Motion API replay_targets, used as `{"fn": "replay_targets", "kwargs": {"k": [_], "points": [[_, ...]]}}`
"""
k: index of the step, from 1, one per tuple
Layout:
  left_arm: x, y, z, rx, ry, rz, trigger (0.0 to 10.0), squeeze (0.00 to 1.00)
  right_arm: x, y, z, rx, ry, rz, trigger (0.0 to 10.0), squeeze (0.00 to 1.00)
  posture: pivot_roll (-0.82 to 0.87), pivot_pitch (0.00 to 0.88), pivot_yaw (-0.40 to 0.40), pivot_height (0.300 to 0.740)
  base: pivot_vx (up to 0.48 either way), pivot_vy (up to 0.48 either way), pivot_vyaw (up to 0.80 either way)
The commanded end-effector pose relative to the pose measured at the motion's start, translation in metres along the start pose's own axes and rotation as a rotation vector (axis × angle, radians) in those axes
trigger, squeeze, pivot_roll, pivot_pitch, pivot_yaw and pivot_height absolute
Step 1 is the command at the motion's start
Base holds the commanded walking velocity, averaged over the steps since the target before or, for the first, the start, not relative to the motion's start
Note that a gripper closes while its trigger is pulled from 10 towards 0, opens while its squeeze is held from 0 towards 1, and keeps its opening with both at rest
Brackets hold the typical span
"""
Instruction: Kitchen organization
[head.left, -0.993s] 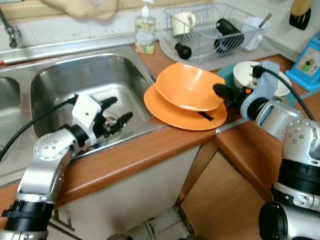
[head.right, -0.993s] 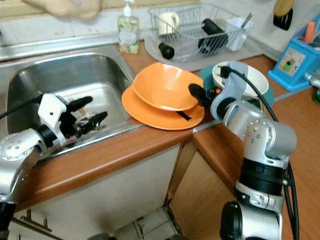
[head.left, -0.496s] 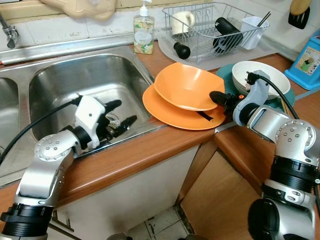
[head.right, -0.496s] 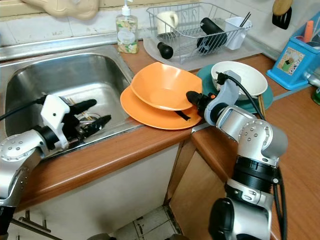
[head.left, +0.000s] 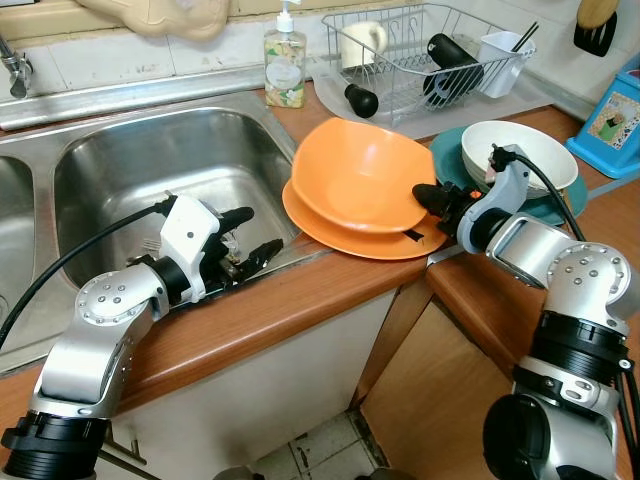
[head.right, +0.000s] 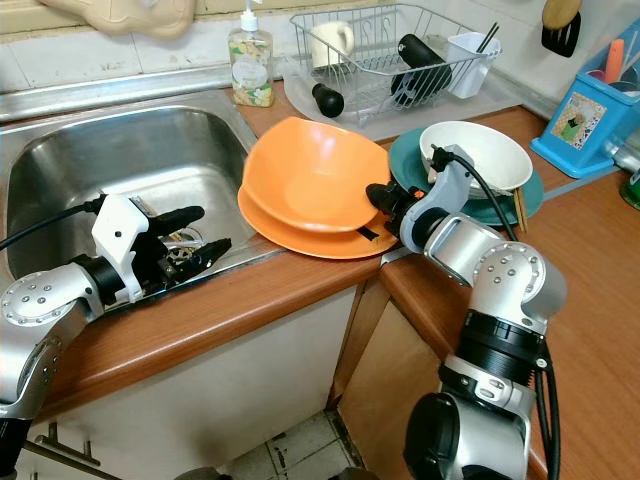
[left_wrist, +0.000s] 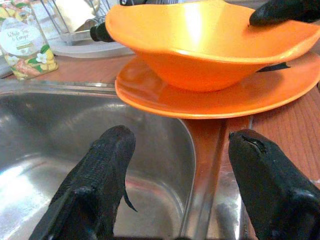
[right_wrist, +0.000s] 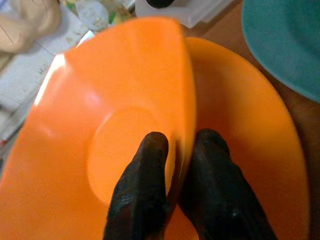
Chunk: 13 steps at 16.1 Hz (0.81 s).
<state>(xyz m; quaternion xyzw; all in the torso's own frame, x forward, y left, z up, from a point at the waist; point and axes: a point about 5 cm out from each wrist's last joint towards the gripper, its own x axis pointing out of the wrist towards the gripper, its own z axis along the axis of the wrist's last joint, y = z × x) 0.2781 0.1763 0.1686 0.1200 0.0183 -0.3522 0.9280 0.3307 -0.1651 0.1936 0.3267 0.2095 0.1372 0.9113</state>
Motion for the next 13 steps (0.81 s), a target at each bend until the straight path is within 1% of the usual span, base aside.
{"fn": "replay_targets", "kwargs": {"k": [1, 3, 5, 7, 8, 9, 10, 11, 13], "points": [[0.001, -0.004, 0.002, 0.016, 0.006, -0.012, 10.0, 0.00, 0.000, 0.005, 0.006, 0.015, -0.026, 0.019, 0.0, 0.00, -0.13, 0.000, -0.038, 0.740, 0.000, 0.000, 0.00], [0.002, -0.001, 0.003, 0.020, 0.007, 0.005, 10.0, 0.00, 0.000, 0.006, 0.012, 0.017, -0.054, 0.025, 0.0, 0.00, -0.13, 0.000, -0.038, 0.740, 0.000, 0.000, 0.00], [0.004, 0.003, 0.007, 0.017, -0.010, 0.040, 10.0, 0.00, -0.002, 0.015, 0.021, 0.038, -0.113, 0.085, 0.0, 0.00, -0.13, 0.000, -0.038, 0.740, 0.000, 0.000, 0.00], [0.006, 0.007, 0.010, 0.000, -0.030, 0.067, 10.0, 0.00, -0.004, 0.023, 0.025, 0.016, -0.138, 0.133, 0.0, 0.00, -0.13, 0.000, -0.037, 0.740, 0.000, 0.000, 0.00], [0.008, 0.008, 0.012, -0.007, -0.044, 0.077, 10.0, 0.00, -0.005, 0.027, 0.028, -0.009, -0.150, 0.154, 0.0, 0.00, -0.13, 0.000, -0.037, 0.740, 0.000, 0.000, 0.00], [0.011, 0.010, 0.017, -0.035, -0.075, 0.089, 10.0, 0.00, -0.007, 0.033, 0.031, -0.091, -0.170, 0.178, 0.0, 0.00, -0.13, 0.000, -0.035, 0.740, 0.000, 0.000, 0.00], [0.015, 0.010, 0.022, -0.067, -0.109, 0.092, 10.0, 0.73, -0.009, 0.038, 0.032, -0.158, -0.184, 0.199, 0.0, 0.00, -0.13, 0.000, -0.033, 0.740, 0.000, 0.000, 0.00], [0.018, 0.008, 0.025, -0.097, -0.136, 0.079, 10.0, 1.00, -0.010, 0.041, 0.032, -0.207, -0.196, 0.213, 0.0, 0.00, -0.13, 0.000, -0.033, 0.740, 0.000, 0.000, 0.00], [0.025, 0.005, 0.033, -0.157, -0.192, 0.059, 10.0, 1.00, -0.012, 0.044, 0.034, -0.279, -0.226, 0.225, 0.0, 0.00, -0.13, 0.000, -0.031, 0.740, 0.000, 0.000, 0.00]]}}
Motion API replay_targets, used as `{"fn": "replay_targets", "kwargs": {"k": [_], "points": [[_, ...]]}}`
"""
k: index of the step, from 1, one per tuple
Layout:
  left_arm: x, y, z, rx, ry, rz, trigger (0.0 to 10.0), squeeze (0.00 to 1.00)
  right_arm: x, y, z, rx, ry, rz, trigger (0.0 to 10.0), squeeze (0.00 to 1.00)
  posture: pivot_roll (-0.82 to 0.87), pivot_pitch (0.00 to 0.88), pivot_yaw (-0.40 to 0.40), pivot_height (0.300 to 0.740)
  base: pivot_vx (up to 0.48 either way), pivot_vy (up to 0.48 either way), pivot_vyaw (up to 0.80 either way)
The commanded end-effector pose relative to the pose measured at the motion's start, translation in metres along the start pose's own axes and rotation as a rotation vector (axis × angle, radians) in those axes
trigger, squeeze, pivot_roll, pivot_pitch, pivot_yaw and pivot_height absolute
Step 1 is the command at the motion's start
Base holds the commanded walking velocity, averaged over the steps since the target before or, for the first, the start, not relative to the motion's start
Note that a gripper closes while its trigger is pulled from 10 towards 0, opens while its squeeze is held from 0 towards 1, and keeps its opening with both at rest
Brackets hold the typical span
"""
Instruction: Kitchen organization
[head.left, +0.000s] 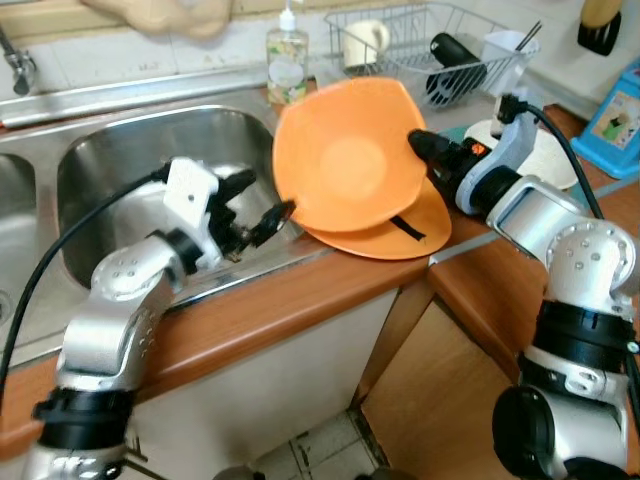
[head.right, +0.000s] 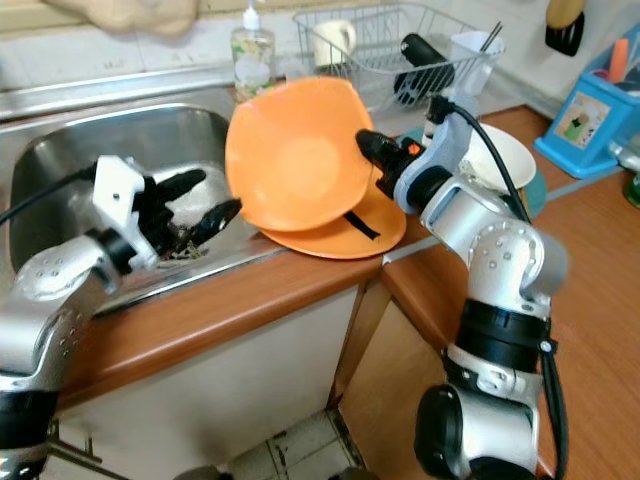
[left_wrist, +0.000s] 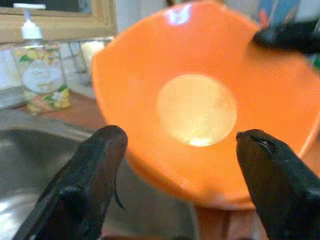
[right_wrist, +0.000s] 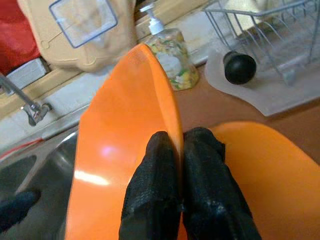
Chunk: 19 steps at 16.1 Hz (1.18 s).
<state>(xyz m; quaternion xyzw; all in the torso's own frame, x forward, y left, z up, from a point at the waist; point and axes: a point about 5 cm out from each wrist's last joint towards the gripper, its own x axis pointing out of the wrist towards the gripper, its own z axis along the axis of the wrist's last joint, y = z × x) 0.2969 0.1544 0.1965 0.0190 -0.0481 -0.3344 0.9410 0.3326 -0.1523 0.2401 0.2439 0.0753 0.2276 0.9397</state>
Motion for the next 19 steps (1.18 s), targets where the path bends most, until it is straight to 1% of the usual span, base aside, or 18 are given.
{"fn": "replay_targets", "kwargs": {"k": [1, 2, 3, 4, 5, 6, 7, 9, 10, 12, 13, 14, 15, 16, 19], "points": [[0.002, 0.001, 0.003, -0.027, -0.014, 0.004, 10.0, 1.00, -0.004, 0.004, 0.010, -0.048, -0.055, 0.021, 0.0, 0.00, -0.13, 0.000, -0.031, 0.740, 0.000, 0.000, 0.00], [0.005, 0.001, 0.004, -0.078, -0.033, 0.014, 10.0, 1.00, -0.005, 0.009, 0.013, -0.077, -0.082, 0.066, 0.0, 0.00, -0.13, 0.000, -0.029, 0.740, 0.000, 0.000, 0.00], [0.006, 0.001, 0.004, -0.097, -0.034, 0.016, 10.0, 1.00, -0.006, 0.010, 0.014, -0.086, -0.090, 0.084, 0.0, 0.00, -0.13, 0.000, -0.026, 0.740, 0.000, 0.000, 0.00], [0.006, 0.001, 0.002, -0.121, -0.042, 0.020, 10.0, 0.06, -0.007, 0.014, 0.015, -0.087, -0.101, 0.117, 0.0, 0.00, -0.13, 0.000, -0.024, 0.740, 0.000, 0.000, 0.00], [0.007, 0.004, 0.001, -0.135, -0.049, 0.036, 10.0, 0.00, -0.009, 0.017, 0.016, -0.091, -0.112, 0.145, 0.0, 0.00, -0.14, 0.000, -0.020, 0.740, 0.000, 0.000, 0.00], [0.007, 0.007, 0.000, -0.149, -0.055, 0.057, 10.0, 0.00, -0.010, 0.020, 0.017, -0.096, -0.123, 0.170, 0.0, 0.00, -0.14, 0.000, -0.019, 0.740, 0.000, 0.000, 0.00], [0.008, 0.011, -0.001, -0.182, -0.070, 0.091, 10.0, 0.00, -0.013, 0.025, 0.019, -0.089, -0.145, 0.219, 0.0, 0.00, -0.14, 0.000, -0.017, 0.740, 0.000, 0.000, 0.00], [0.010, 0.016, -0.005, -0.196, -0.066, 0.117, 10.0, 0.00, -0.016, 0.029, 0.022, -0.072, -0.161, 0.269, 0.0, 0.00, -0.14, 0.000, -0.015, 0.740, 0.000, 0.000, 0.00], [0.013, 0.019, -0.007, -0.216, -0.062, 0.138, 10.0, 0.00, -0.019, 0.032, 0.021, -0.064, -0.169, 0.310, 0.0, 0.00, -0.14, 0.000, -0.015, 0.740, 0.000, 0.000, 0.00], [0.015, 0.022, -0.006, -0.251, -0.087, 0.161, 10.0, 0.00, -0.020, 0.033, 0.020, -0.064, -0.169, 0.322, 0.0, 0.00, -0.14, 0.000, -0.012, 0.740, 0.000, 0.000, 0.00], [0.016, 0.022, -0.004, -0.298, -0.119, 0.149, 10.0, 0.00, -0.020, 0.034, 0.019, -0.058, -0.170, 0.333, 0.0, 0.00, -0.14, 0.000, -0.012, 0.740, 0.000, 0.000, 0.00], [0.017, 0.022, -0.003, -0.336, -0.140, 0.132, 8.9, 0.00, -0.020, 0.034, 0.019, -0.053, -0.170, 0.337, 0.0, 0.00, -0.14, 0.000, -0.014, 0.740, 0.000, 0.000, 0.00], [0.017, 0.021, -0.002, -0.357, -0.148, 0.120, 2.5, 0.00, -0.019, 0.034, 0.018, -0.049, -0.169, 0.337, 0.0, 0.00, -0.14, 0.000, -0.014, 0.740, 0.000, 0.000, 0.00], [0.018, 0.021, -0.002, -0.370, -0.157, 0.112, 0.0, 0.00, -0.019, 0.034, 0.018, -0.047, -0.166, 0.332, 0.0, 0.00, -0.14, 0.000, -0.014, 0.740, 0.000, 0.000, 0.00], [0.016, 0.021, -0.003, -0.399, -0.170, 0.108, 0.0, 0.00, -0.018, 0.032, 0.017, -0.044, -0.169, 0.317, 0.0, 0.00, -0.14, 0.000, -0.014, 0.740, 0.000, 0.000, 0.00]]}}
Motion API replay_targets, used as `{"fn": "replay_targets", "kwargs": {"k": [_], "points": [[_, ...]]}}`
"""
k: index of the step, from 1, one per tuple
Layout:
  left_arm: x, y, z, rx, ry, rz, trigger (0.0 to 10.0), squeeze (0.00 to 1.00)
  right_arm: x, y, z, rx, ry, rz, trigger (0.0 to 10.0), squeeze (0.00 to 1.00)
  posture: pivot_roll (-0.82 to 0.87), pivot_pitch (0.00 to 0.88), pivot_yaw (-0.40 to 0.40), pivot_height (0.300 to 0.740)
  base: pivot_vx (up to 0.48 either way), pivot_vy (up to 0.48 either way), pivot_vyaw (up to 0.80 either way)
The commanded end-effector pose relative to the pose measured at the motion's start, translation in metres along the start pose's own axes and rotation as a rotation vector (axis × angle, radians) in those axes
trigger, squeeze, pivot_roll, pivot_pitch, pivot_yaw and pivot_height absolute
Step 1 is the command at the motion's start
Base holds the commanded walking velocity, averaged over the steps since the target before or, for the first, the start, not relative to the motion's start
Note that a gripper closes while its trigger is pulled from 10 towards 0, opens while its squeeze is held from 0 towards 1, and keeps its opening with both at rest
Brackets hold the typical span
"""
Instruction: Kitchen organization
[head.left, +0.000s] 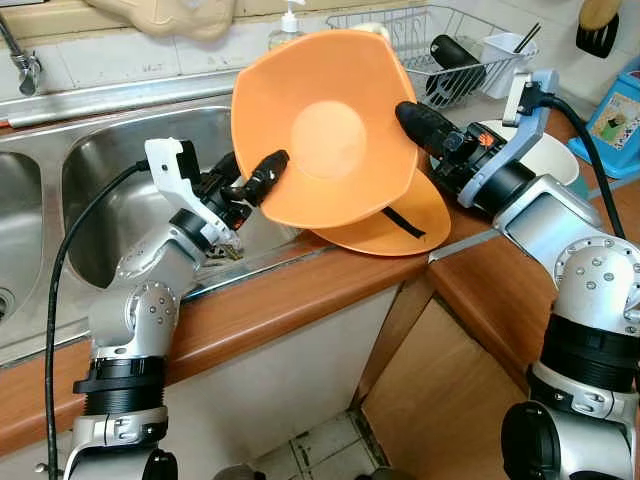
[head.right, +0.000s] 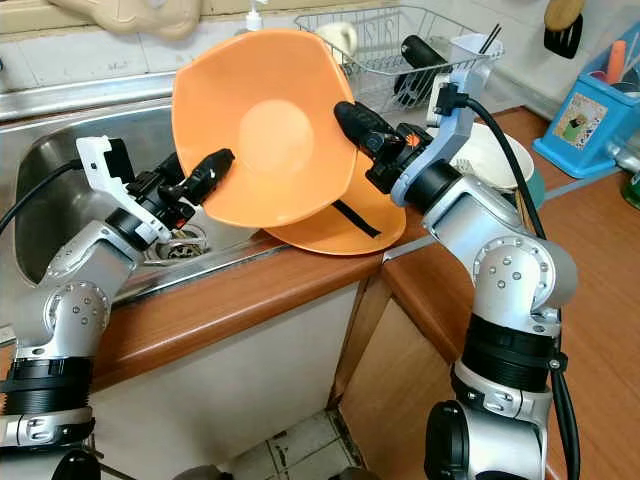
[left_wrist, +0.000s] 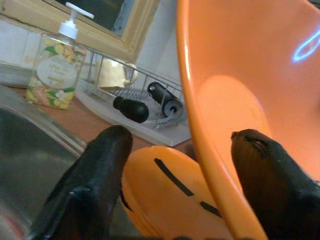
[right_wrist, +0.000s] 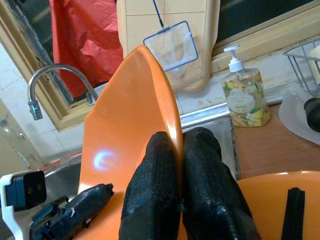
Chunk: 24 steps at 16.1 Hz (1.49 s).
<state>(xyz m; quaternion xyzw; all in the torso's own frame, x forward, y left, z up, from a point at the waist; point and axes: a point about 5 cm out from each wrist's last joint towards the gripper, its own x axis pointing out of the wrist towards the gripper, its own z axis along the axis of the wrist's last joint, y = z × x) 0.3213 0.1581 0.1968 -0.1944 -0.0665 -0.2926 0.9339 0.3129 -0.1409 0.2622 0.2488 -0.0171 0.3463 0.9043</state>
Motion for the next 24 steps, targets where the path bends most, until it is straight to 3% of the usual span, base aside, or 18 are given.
{"fn": "replay_targets", "kwargs": {"k": [1, 17, 18, 19, 20, 21, 24], "points": [[-0.001, 0.003, 0.000, -0.014, 0.007, 0.010, 0.0, 0.00, -0.003, 0.005, 0.008, -0.015, -0.055, 0.028, 0.0, 0.00, -0.14, 0.000, -0.014, 0.740, 0.000, 0.000, 0.00], [0.002, 0.000, 0.004, -0.032, -0.023, 0.002, 0.0, 0.00, -0.003, -0.002, 0.003, -0.061, -0.027, -0.033, 0.0, 0.00, -0.15, 0.000, -0.007, 0.740, 0.000, 0.000, 0.00], [0.001, 0.001, 0.005, -0.049, -0.037, 0.001, 0.0, 0.00, -0.004, -0.003, 0.002, -0.067, -0.022, -0.039, 1.6, 0.00, -0.15, 0.000, -0.006, 0.740, 0.000, 0.000, 0.00], [0.000, 0.001, 0.008, -0.090, -0.069, -0.006, 0.0, 0.00, -0.004, -0.004, 0.001, -0.066, -0.021, -0.041, 1.8, 0.00, -0.15, 0.000, -0.006, 0.740, 0.000, 0.000, 0.00], [-0.002, 0.000, 0.013, -0.160, -0.111, -0.026, 0.0, 0.00, -0.005, -0.004, 0.000, -0.058, -0.023, -0.039, 1.3, 0.00, -0.14, 0.000, -0.007, 0.740, 0.000, 0.000, 0.00], [-0.004, -0.002, 0.017, -0.216, -0.131, -0.062, 0.0, 0.00, -0.005, -0.005, -0.001, -0.050, -0.025, -0.034, 0.0, 0.00, -0.14, 0.000, -0.010, 0.740, 0.000, 0.000, 0.00], [-0.008, -0.004, 0.012, -0.267, -0.076, -0.110, 0.0, 0.00, -0.005, -0.003, -0.001, -0.054, -0.022, -0.006, 0.0, 0.00, -0.14, 0.000, -0.010, 0.740, 0.000, 0.000, 0.00]]}}
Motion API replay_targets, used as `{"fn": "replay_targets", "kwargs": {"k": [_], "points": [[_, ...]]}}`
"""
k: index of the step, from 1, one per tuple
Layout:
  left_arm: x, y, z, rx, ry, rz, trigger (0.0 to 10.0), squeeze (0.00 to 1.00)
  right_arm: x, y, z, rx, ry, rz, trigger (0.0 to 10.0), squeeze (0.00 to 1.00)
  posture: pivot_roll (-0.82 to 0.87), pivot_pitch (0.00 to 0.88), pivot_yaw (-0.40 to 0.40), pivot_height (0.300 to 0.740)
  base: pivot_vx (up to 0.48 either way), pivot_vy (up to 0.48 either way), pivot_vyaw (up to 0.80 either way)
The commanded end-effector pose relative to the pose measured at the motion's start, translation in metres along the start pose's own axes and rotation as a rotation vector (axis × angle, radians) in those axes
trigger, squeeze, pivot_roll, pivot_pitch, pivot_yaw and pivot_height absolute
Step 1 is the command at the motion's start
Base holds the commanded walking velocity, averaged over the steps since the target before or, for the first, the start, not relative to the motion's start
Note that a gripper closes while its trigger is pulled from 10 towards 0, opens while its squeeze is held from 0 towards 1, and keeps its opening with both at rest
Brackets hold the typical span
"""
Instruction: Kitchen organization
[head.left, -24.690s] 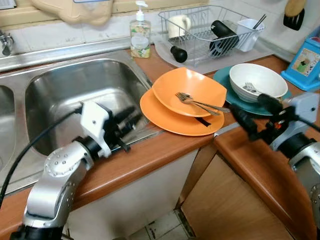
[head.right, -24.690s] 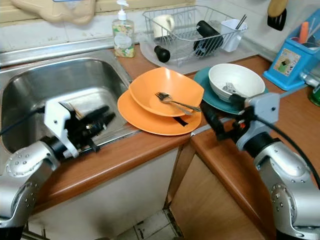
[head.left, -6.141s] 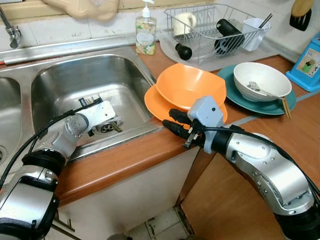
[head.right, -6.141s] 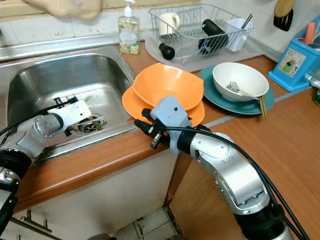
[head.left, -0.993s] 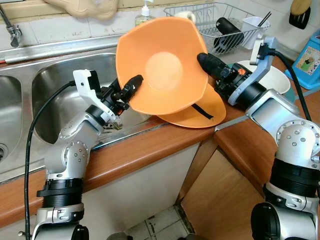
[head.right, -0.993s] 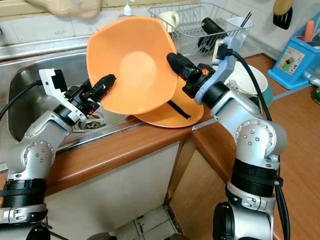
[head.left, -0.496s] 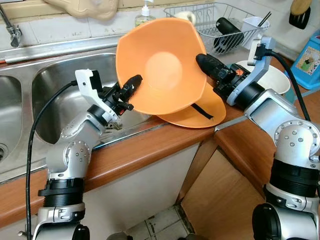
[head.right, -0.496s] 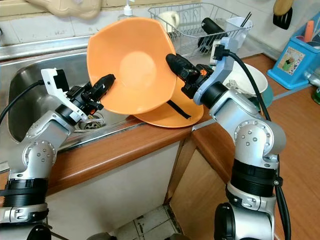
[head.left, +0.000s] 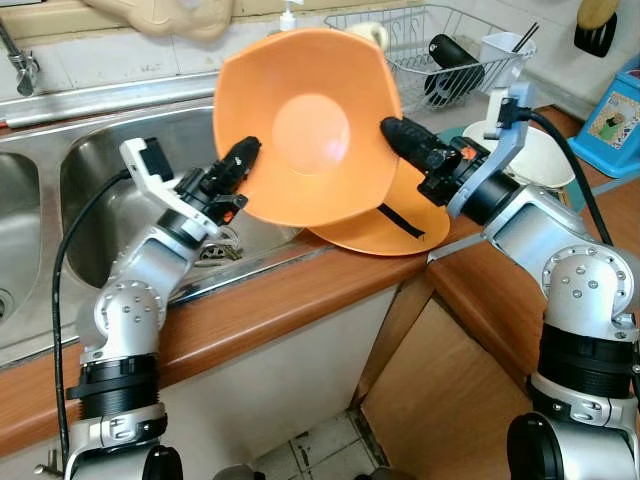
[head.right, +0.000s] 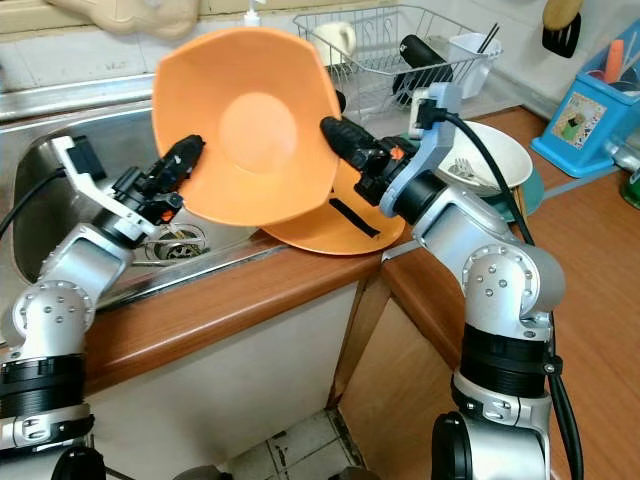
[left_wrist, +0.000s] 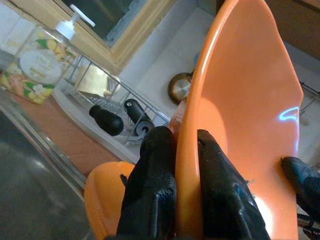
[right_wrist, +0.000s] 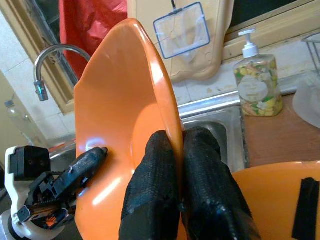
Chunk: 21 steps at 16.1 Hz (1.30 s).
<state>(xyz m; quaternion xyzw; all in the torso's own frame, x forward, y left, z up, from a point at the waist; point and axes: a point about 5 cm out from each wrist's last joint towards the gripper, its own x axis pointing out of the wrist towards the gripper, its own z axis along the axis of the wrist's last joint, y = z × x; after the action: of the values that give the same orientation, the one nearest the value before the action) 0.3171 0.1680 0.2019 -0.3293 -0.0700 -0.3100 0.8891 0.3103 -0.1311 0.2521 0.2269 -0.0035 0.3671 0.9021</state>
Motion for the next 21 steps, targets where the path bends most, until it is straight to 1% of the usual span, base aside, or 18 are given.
{"fn": "replay_targets", "kwargs": {"k": [1, 3, 4, 5, 6, 7, 8, 10, 11, 12, 16, 17, 18, 19, 20, 21], "points": [[-0.002, -0.006, -0.001, 0.007, 0.036, -0.057, 0.0, 0.00, -0.007, -0.006, 0.012, -0.027, -0.074, -0.030, 0.0, 0.00, -0.14, 0.000, -0.010, 0.740, 0.000, 0.000, 0.00], [-0.003, -0.006, -0.001, 0.001, 0.040, -0.050, 0.0, 0.00, -0.007, -0.005, 0.012, -0.029, -0.076, -0.024, 0.0, 0.00, -0.14, 0.000, -0.009, 0.740, 0.000, 0.000, 0.00], [-0.003, -0.004, 0.000, 0.031, 0.037, -0.014, 0.0, 0.00, -0.008, -0.004, 0.010, -0.042, -0.070, -0.020, 0.5, 0.00, -0.14, 0.000, -0.007, 0.740, 0.000, 0.000, 0.00], [-0.001, -0.002, 0.002, 0.063, 0.039, 0.014, 0.0, 0.00, -0.009, -0.004, 0.008, -0.058, -0.060, -0.024, 6.2, 0.00, -0.14, 0.000, -0.006, 0.740, 0.000, 0.000, 0.00], [0.000, -0.001, 0.003, 0.097, 0.048, 0.028, 0.0, 0.00, -0.009, -0.004, 0.007, -0.072, -0.052, -0.032, 10.0, 0.00, -0.14, 0.000, -0.005, 0.740, 0.000, 0.000, 0.00], [0.003, 0.000, 0.007, 0.116, 0.029, 0.052, 0.0, 0.00, -0.009, -0.006, 0.005, -0.094, -0.037, -0.055, 10.0, 0.00, -0.14, 0.000, -0.005, 0.740, 0.000, 0.000, 0.00], [0.007, -0.001, 0.014, 0.103, -0.018, 0.071, 0.0, 0.00, -0.009, -0.008, 0.004, -0.114, -0.028, -0.077, 10.0, 0.00, -0.14, 0.000, -0.005, 0.740, 0.000, 0.000, 0.00], [0.015, -0.006, 0.025, 0.123, -0.067, 0.084, 0.0, 0.00, -0.009, -0.010, 0.004, -0.125, -0.028, -0.087, 10.0, 0.00, -0.14, 0.000, -0.008, 0.740, 0.000, 0.000, 0.00], [0.016, -0.007, 0.026, 0.120, -0.074, 0.079, 0.0, 0.00, -0.009, -0.010, 0.005, -0.125, -0.029, -0.087, 10.0, 0.69, -0.14, 0.000, -0.008, 0.740, 0.000, 0.000, 0.00], [0.020, -0.012, 0.027, 0.111, -0.091, 0.064, 0.0, 0.00, -0.009, -0.010, 0.006, -0.126, -0.031, -0.081, 10.0, 1.00, -0.14, 0.000, -0.008, 0.740, 0.000, 0.000, 0.00], [0.025, -0.012, 0.031, 0.106, -0.131, 0.098, 0.0, 0.00, -0.011, -0.010, 0.005, -0.169, -0.020, -0.083, 10.0, 1.00, -0.14, 0.000, -0.003, 0.740, 0.000, 0.000, 0.00], [0.025, -0.007, 0.040, 0.136, -0.167, 0.154, 0.0, 0.00, -0.013, -0.006, 0.002, -0.223, 0.018, -0.058, 10.0, 1.00, -0.14, 0.000, -0.003, 0.740, 0.000, 0.000, 0.00], [0.024, -0.002, 0.046, 0.179, -0.181, 0.204, 0.0, 0.00, -0.014, -0.003, 0.000, -0.273, 0.051, -0.044, 10.0, 1.00, -0.15, 0.000, -0.002, 0.740, 0.000, 0.000, 0.00], [0.021, 0.005, 0.052, 0.241, -0.182, 0.271, 0.0, 0.00, -0.014, -0.001, -0.003, -0.331, 0.090, -0.040, 10.0, 1.00, -0.15, 0.000, -0.001, 0.740, 0.000, 0.000, 0.00], [0.016, 0.018, 0.059, 0.356, -0.163, 0.376, 0.0, 0.00, -0.013, 0.001, -0.009, -0.412, 0.150, -0.034, 10.0, 1.00, -0.15, 0.000, -0.001, 0.740, 0.000, 0.000, 0.00], [0.014, 0.022, 0.062, 0.404, -0.150, 0.414, 0.0, 0.00, -0.013, 0.002, -0.012, -0.439, 0.169, -0.030, 10.0, 1.00, -0.15, 0.000, -0.001, 0.740, 0.000, 0.000, 0.00]]}}
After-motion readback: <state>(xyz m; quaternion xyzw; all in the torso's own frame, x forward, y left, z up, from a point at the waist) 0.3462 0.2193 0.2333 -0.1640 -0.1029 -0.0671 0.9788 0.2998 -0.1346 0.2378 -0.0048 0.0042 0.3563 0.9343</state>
